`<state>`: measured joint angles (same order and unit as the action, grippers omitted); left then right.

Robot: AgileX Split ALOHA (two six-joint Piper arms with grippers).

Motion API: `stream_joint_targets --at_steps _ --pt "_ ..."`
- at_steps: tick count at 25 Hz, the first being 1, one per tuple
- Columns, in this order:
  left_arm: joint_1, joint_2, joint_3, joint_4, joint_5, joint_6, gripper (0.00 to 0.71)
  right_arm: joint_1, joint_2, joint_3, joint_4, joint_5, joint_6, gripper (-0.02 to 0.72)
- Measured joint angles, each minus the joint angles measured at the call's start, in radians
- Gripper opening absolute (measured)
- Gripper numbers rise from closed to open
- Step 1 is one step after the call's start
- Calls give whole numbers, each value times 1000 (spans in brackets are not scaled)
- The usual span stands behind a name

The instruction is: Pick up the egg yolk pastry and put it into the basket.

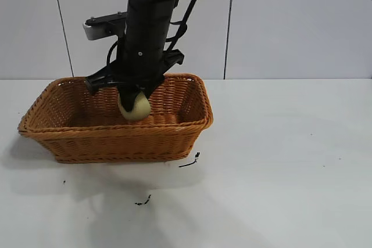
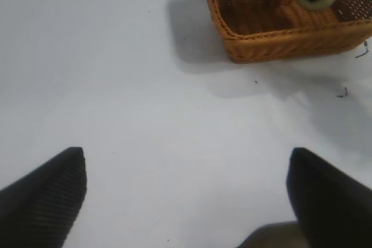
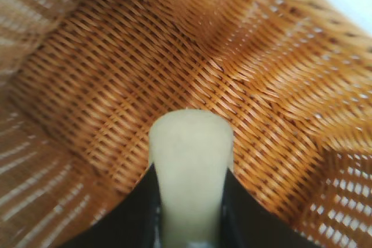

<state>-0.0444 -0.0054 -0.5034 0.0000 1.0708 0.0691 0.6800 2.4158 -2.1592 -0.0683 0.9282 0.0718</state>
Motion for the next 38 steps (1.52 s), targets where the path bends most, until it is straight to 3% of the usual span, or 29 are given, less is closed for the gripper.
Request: stream_joint_targets --at_steps 3,10,19,24,28,38 --pt "0 0 0 0 0 0 696 0 -1 -67 -2 51 5 678" --pt "0 0 0 0 0 0 696 -61 -22 -264 -17 192 7 693" --pt "0 0 0 0 0 0 696 -356 -26 -319 -49 280 -2 693" --pt "0 0 0 0 0 0 696 -501 -32 -319 -46 285 -16 693" --pt "0 0 0 0 0 0 696 -581 -38 -313 -3 285 -20 693" --pt "0 0 0 0 0 0 696 -634 -229 -104 5 285 -38 693"
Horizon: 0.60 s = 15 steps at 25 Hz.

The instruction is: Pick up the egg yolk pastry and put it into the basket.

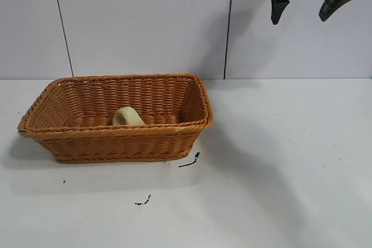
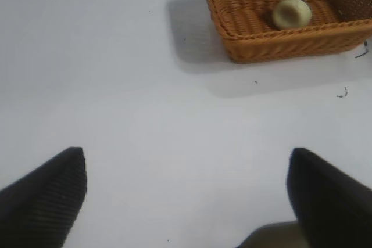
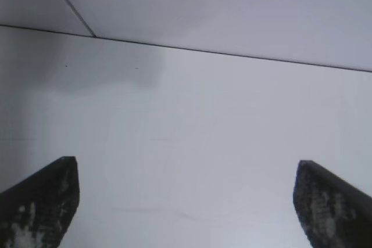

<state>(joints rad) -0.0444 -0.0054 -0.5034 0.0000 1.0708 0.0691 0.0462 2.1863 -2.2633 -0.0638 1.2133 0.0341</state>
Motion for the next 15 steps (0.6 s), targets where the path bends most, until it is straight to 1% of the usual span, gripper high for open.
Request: stream_joint_targets --at_steps 5,15 --pt "0 0 0 0 0 0 696 0 -205 235 11 -1 0 693" --pt "0 0 0 0 0 0 696 0 -803 795 11 0 1 693"
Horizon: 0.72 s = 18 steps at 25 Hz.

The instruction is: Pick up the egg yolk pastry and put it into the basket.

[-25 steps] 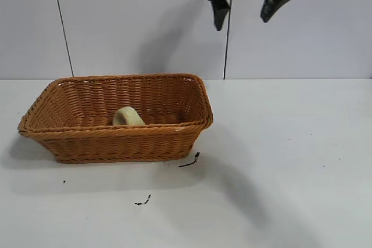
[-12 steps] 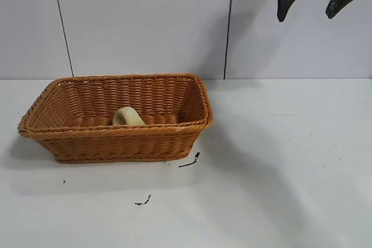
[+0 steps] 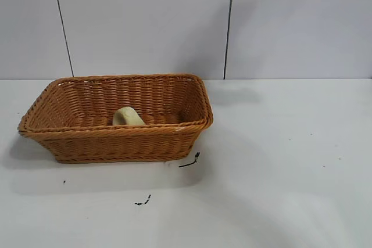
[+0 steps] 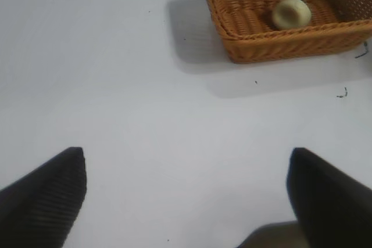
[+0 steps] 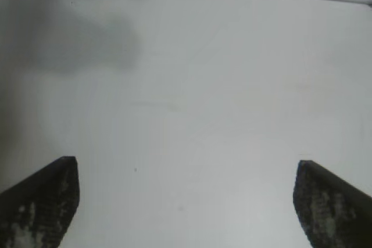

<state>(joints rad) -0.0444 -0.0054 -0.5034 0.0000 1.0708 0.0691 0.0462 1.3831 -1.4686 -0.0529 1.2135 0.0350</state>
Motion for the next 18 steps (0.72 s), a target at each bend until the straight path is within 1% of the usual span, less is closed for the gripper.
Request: stream_joint_targets --at_steps 6,9,14,18 --pt "0 0 0 0 0 0 696 0 -372 341 3 0 -1 693" --pt "0 0 0 0 0 0 696 0 -575 540 8 -7 -1 693" --pt "0 0 0 0 0 0 696 0 -936 810 17 -69 -3 693" --pt "0 0 0 0 0 0 696 0 -1175 940 41 -108 -21 693"
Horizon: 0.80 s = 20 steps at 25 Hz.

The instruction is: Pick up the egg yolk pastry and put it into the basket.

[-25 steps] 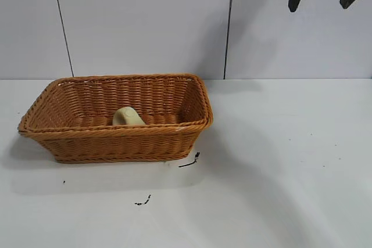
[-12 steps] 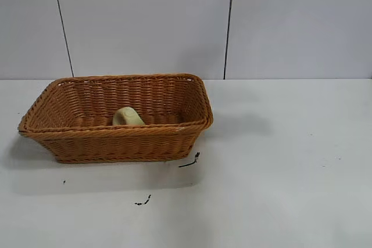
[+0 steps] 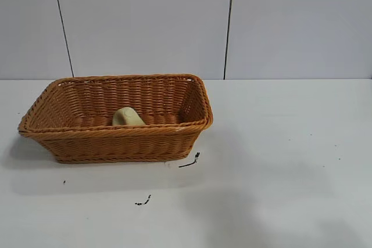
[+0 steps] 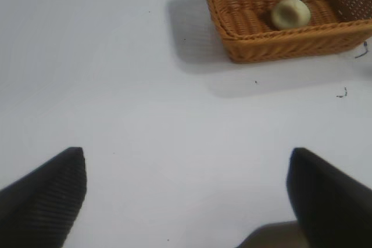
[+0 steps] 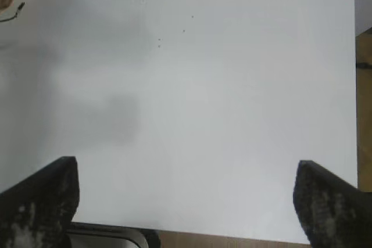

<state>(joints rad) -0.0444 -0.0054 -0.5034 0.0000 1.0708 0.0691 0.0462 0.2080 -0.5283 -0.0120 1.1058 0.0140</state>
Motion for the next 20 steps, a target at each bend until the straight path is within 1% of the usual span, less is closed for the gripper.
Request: stream_joint_targets --at_steps 2,4,9,20 --pt "0 0 0 0 0 0 696 0 -106 30 12 -44 -3 693" --pt "0 0 0 0 0 0 696 0 -176 40 19 -58 -7 693" --pt "0 0 0 0 0 0 696 0 -213 44 21 -73 -7 693" --pt "0 0 0 0 0 0 696 0 -213 44 21 -73 -14 693"
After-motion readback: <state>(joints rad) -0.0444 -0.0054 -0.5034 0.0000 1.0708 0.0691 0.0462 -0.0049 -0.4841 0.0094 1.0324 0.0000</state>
